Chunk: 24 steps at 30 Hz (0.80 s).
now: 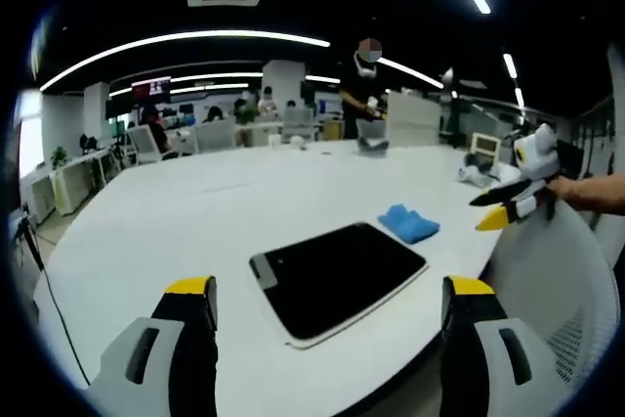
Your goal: Wipe the mirror surface with the cleaning cloth until all visible marks leave the cleaned area.
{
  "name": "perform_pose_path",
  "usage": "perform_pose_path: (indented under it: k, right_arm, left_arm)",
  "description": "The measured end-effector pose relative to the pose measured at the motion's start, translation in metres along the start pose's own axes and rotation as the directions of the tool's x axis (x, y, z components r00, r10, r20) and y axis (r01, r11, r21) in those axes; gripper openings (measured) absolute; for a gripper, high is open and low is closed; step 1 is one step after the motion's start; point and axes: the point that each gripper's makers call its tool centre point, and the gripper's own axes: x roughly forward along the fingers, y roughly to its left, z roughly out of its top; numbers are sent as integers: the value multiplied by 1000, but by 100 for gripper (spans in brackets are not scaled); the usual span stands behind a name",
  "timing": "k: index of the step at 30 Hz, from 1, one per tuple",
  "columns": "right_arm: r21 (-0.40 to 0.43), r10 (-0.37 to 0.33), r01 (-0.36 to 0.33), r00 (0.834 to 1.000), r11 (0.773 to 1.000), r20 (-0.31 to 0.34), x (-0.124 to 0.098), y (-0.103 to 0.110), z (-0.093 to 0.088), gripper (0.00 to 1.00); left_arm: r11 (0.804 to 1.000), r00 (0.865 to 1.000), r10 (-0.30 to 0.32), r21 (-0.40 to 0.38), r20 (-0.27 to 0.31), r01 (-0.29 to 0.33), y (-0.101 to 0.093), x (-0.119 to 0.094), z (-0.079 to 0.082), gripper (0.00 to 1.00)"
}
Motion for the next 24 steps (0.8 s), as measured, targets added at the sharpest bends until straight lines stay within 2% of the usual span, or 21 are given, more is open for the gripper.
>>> perform_pose_path:
  k: [11, 14, 24]
  right_arm:
    - [-2, -6, 6, 1000, 1000, -15, -1, -1, 3, 80]
    - [-45, -25, 24, 1000, 999, -19, -1, -4, 11, 80]
    - [-71, -29, 29, 1000, 997, -2, 2, -6, 32, 72]
  left_arm:
    - [999, 1000, 13, 29, -1, -13, 2, -1, 0, 95]
    - [1000, 1000, 15, 24, 6, -15, 2, -1, 1, 95]
    - [999, 1000, 12, 30, -1, -12, 2, -1, 0, 95]
